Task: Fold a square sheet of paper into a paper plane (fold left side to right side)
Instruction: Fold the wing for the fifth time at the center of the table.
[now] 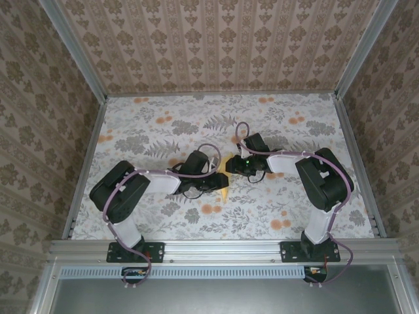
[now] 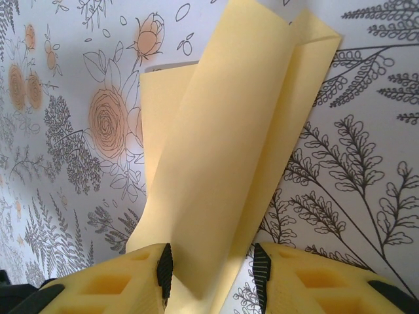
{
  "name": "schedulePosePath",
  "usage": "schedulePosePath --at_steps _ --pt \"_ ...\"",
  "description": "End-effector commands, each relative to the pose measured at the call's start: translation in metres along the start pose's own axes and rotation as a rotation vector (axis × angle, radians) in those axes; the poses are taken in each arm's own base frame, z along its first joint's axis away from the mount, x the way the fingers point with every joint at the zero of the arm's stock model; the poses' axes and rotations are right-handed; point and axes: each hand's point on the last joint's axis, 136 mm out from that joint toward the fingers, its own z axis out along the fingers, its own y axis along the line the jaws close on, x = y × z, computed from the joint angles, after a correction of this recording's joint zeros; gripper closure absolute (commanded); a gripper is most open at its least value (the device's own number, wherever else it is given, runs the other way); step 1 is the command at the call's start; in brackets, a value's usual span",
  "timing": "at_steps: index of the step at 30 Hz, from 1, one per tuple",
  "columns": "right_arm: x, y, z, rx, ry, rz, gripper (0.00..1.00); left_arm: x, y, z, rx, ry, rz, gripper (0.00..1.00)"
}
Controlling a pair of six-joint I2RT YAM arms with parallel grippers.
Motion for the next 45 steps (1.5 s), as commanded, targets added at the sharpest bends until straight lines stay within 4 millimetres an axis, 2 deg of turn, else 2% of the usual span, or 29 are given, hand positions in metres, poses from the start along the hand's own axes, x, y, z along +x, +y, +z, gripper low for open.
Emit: schedulePosePath --at_steps 1,5,10,15,21,35,40,45 --pt "0.016 -0.015 0.013 0.06 0.059 0.017 0.59 -0.003 -0.008 -0.016 0.034 -0.019 0.008 0.57" --pt "0.015 -0.014 0.013 0.055 0.058 0.018 0.59 -0.011 -0.004 -0.032 0.034 -0.051 -0.008 0.49" --pt "0.016 -0.014 0.012 0.056 0.057 0.016 0.59 -0.03 0.002 -0.042 0.061 -0.08 -0.058 0.47" --pt "0.016 -0.013 0.012 0.053 0.056 0.017 0.59 -0.045 -0.004 -0.033 0.097 -0.07 -0.069 0.51" --pt "0.016 -0.012 0.011 0.053 0.057 0.012 0.59 -0.054 0.0 -0.021 0.106 -0.074 -0.104 0.53" --pt "0.017 -0.012 0.011 0.054 0.06 0.008 0.58 -0.051 -0.002 -0.001 0.153 -0.033 -0.139 0.59" --pt "0.017 -0.012 0.011 0.054 0.063 0.008 0.59 -0.053 -0.003 0.002 0.16 -0.033 -0.145 0.67" --pt "0.016 -0.01 0.009 0.049 0.058 0.005 0.58 -0.054 0.007 0.003 0.122 -0.043 -0.155 0.88"
